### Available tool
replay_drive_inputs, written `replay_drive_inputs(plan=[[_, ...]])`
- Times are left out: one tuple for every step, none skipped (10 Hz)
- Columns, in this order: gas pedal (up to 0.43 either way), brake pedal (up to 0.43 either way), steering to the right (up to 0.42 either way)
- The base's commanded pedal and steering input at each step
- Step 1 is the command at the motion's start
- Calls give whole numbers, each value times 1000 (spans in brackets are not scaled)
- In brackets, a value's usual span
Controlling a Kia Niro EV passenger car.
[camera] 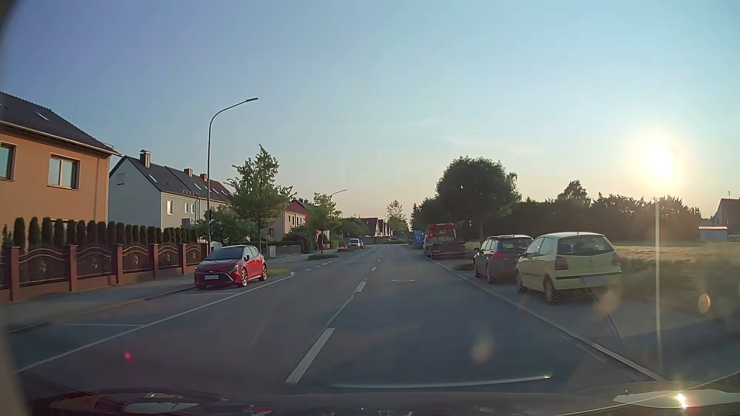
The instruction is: Follow the waypoints while adhering to traffic rules and regulations
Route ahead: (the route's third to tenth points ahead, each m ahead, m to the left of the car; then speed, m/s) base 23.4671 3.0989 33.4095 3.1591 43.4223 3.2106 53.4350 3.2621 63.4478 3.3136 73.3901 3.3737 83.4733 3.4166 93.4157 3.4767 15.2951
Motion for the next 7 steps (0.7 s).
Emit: replay_drive_inputs(plan=[[98,18,2],[98,12,1],[98,18,0],[98,18,-1],[98,18,-2],[98,18,-4],[98,18,-4]])
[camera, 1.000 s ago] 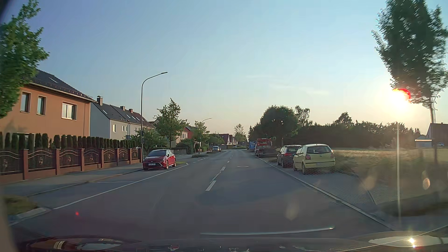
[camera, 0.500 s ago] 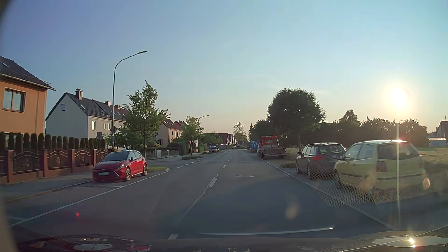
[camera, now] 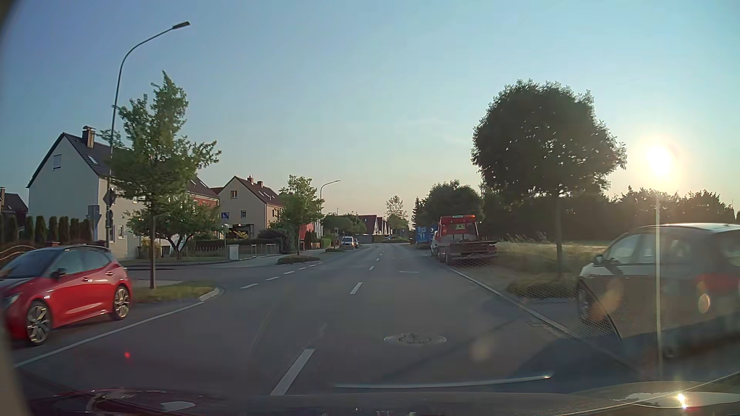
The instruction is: Follow the waypoints while adhering to traffic rules and regulations
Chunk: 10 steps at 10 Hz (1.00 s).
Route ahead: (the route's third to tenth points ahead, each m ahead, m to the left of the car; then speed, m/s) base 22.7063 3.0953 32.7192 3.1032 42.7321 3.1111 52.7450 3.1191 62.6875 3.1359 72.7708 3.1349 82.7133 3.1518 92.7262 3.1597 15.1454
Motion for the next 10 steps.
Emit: replay_drive_inputs(plan=[[98,18,-4],[98,18,-4],[98,18,-4],[98,18,-3],[98,18,0],[98,12,0],[98,18,0],[98,18,0],[98,18,-1],[98,6,-1]])
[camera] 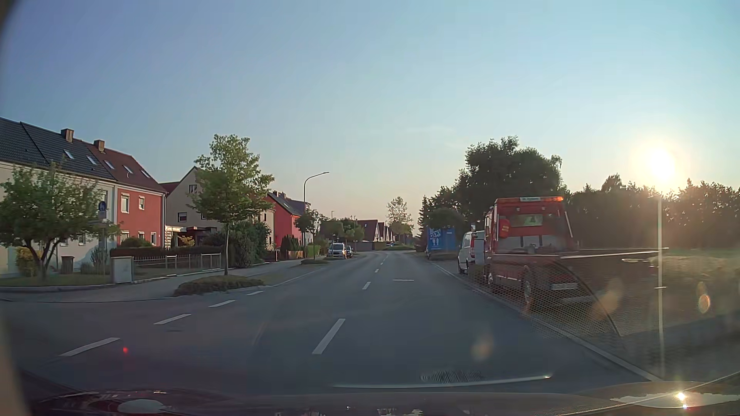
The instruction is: Follow the waypoints while adhering to traffic rules and regulations
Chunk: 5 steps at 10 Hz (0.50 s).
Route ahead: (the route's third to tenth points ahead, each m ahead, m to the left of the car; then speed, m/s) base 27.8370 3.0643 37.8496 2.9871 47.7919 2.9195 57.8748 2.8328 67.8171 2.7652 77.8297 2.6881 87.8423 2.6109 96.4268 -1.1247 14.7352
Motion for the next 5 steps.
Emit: replay_drive_inputs(plan=[[98,18,-1],[98,18,-1],[98,18,-1],[98,12,0],[98,18,0]])
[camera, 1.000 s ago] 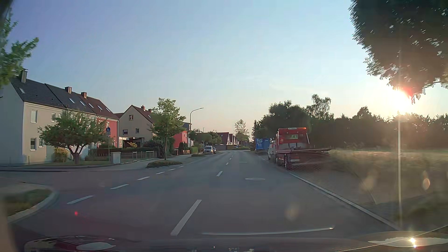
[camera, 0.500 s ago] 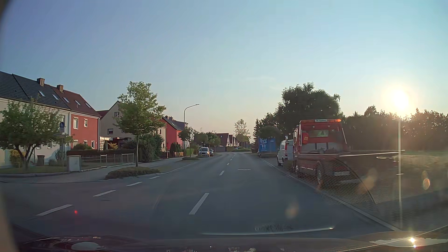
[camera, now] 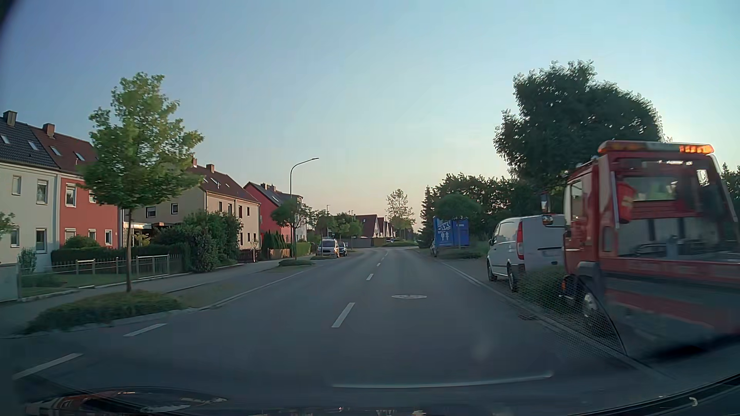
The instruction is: Follow the waypoints while adhering to traffic rules and regulations
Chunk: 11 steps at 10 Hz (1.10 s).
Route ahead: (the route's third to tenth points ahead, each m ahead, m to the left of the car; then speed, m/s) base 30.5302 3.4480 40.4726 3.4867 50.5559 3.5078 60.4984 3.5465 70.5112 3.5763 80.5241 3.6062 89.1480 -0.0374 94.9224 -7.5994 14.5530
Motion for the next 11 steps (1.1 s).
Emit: replay_drive_inputs(plan=[[98,18,0],[98,18,0],[98,12,1],[98,6,2],[98,18,2],[98,18,2],[87,12,2],[79,18,2],[67,18,3],[67,18,2],[59,12,2]])
